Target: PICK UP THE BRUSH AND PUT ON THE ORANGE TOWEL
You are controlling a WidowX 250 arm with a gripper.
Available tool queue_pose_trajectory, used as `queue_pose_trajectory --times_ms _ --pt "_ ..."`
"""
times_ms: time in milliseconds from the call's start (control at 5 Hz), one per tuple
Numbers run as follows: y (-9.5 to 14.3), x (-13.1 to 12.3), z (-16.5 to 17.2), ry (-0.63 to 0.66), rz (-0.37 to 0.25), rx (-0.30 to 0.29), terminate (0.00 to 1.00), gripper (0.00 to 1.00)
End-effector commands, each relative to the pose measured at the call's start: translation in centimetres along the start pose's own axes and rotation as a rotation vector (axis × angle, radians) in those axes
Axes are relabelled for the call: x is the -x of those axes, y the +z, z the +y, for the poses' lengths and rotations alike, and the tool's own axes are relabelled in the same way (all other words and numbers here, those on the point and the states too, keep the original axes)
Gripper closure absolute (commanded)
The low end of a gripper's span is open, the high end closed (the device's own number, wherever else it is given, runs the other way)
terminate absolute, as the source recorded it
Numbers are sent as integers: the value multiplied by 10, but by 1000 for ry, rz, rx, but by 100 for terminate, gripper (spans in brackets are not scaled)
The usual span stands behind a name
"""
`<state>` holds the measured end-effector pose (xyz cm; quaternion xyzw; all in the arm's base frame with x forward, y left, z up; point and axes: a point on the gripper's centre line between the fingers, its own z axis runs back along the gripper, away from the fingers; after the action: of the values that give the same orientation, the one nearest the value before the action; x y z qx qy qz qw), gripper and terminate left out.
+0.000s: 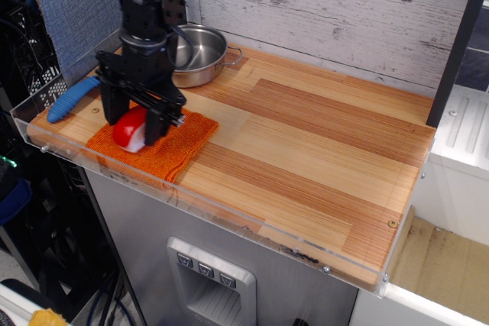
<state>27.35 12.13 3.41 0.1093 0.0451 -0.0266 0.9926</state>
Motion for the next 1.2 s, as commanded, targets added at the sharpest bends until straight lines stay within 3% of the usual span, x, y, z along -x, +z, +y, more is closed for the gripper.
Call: queue_pose_trajectory --times_ms 0,200,400,1000 --pt "33 -3 3 -23 -64 11 0 0" --pt "68 3 9 -18 -169 29 0 0" --pt "92 9 16 1 -224 48 0 0" --pt "97 9 5 -15 -219 79 0 0"
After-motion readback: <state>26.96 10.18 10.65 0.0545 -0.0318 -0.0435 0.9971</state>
